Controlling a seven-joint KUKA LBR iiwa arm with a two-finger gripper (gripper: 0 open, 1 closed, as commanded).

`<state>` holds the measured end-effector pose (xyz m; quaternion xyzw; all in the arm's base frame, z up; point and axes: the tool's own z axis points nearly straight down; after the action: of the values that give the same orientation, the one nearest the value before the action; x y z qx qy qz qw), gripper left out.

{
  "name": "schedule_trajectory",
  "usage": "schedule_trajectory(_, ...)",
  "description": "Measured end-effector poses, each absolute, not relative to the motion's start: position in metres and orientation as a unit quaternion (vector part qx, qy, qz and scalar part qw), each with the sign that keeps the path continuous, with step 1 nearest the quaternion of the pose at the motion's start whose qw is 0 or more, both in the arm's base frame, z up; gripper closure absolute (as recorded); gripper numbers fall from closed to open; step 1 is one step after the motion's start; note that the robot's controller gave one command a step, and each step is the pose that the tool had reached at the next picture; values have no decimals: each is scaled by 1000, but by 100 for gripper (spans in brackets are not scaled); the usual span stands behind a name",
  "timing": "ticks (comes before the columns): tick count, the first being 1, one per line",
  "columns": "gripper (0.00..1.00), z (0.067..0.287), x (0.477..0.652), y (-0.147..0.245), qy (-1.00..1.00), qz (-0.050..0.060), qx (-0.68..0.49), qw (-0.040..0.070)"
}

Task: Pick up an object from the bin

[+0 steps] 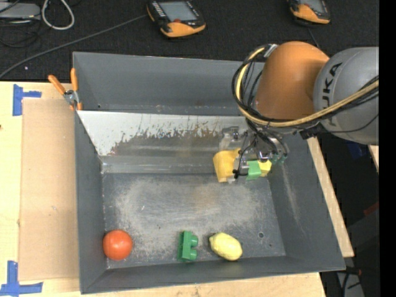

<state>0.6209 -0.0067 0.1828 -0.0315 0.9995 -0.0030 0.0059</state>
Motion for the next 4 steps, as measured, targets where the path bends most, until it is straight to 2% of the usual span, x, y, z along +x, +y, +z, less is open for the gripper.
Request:
schedule_trajectory(1,100,167,620,-2,1000,-2,-24,9)
schedule_trajectory(2,100,145,613,4,999,-2,-34,4)
schedule_trajectory(3,100,141,616,2,998,-2,-60,6)
schedule_trajectory(4,100,200,617,-1,1000,-1,30,3)
